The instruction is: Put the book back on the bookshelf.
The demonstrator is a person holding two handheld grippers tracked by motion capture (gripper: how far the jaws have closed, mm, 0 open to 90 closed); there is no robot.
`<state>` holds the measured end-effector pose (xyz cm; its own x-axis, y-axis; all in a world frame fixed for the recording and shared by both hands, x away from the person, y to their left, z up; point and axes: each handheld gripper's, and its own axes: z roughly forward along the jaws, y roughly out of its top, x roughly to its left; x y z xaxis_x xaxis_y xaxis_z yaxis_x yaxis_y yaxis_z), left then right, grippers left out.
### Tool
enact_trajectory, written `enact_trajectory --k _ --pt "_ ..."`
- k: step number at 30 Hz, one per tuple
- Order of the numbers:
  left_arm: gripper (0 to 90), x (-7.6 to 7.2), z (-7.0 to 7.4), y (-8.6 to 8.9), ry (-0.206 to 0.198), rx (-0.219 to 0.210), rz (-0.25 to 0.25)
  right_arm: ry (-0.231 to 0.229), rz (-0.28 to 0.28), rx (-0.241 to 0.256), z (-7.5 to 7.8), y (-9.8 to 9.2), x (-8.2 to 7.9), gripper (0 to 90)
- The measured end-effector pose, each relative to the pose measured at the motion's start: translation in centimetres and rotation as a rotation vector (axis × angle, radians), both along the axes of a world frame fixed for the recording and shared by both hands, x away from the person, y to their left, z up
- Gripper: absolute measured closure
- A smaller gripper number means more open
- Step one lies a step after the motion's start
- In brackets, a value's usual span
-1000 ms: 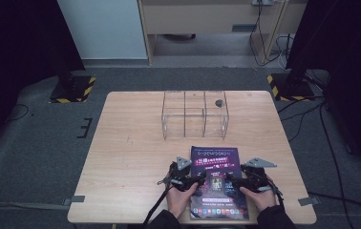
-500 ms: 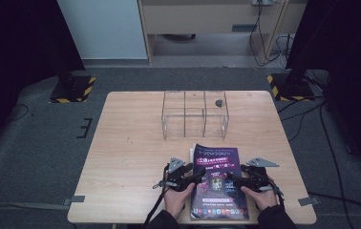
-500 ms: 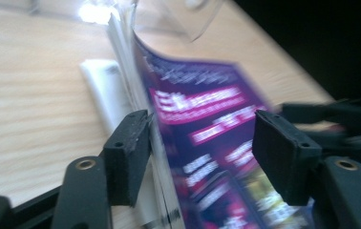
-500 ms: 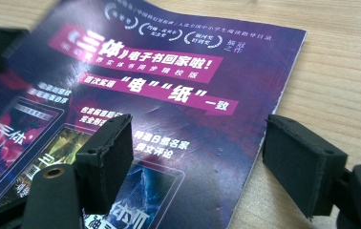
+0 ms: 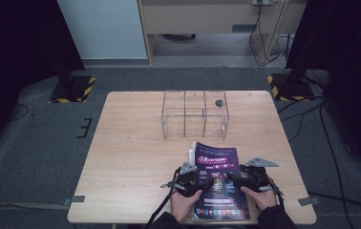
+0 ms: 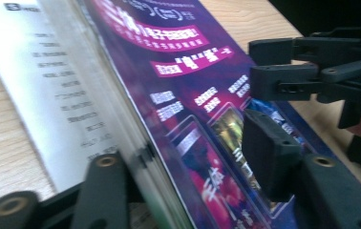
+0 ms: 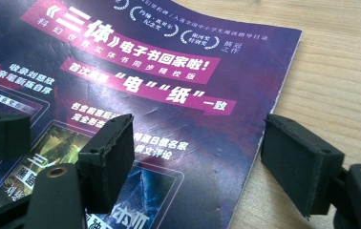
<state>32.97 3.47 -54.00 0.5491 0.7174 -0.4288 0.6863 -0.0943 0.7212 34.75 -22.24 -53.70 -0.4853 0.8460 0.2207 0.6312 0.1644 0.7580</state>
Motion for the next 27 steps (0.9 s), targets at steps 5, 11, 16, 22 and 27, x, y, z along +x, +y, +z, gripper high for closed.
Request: enact_trajectory --k 5,11,16,22,27 --pt "63.3 0.0 0.2 0.0 0.003 0.030 0.005 -0.003 0.005 0.003 0.0 -0.1 0.1 26.5" --pt "74.0 0.0 1.0 0.0 -0.024 0.045 -0.010 0.005 0.006 0.002 0.2 -0.3 0.1 23.9" --pt "79.0 -0.4 1.7 -0.2 -0.056 0.029 -0.023 -0.019 -0.010 0.028 0.8 -1.1 0.1 21.5" --pt "81.0 -0.5 2.1 0.0 -0.075 -0.009 -0.023 -0.035 -0.006 0.048 1.0 -1.5 0.1 20.2" --pt "83.0 -0.8 3.0 0.7 -0.122 -0.061 -0.024 -0.043 0.004 0.074 1.2 -1.6 0.0 18.4"
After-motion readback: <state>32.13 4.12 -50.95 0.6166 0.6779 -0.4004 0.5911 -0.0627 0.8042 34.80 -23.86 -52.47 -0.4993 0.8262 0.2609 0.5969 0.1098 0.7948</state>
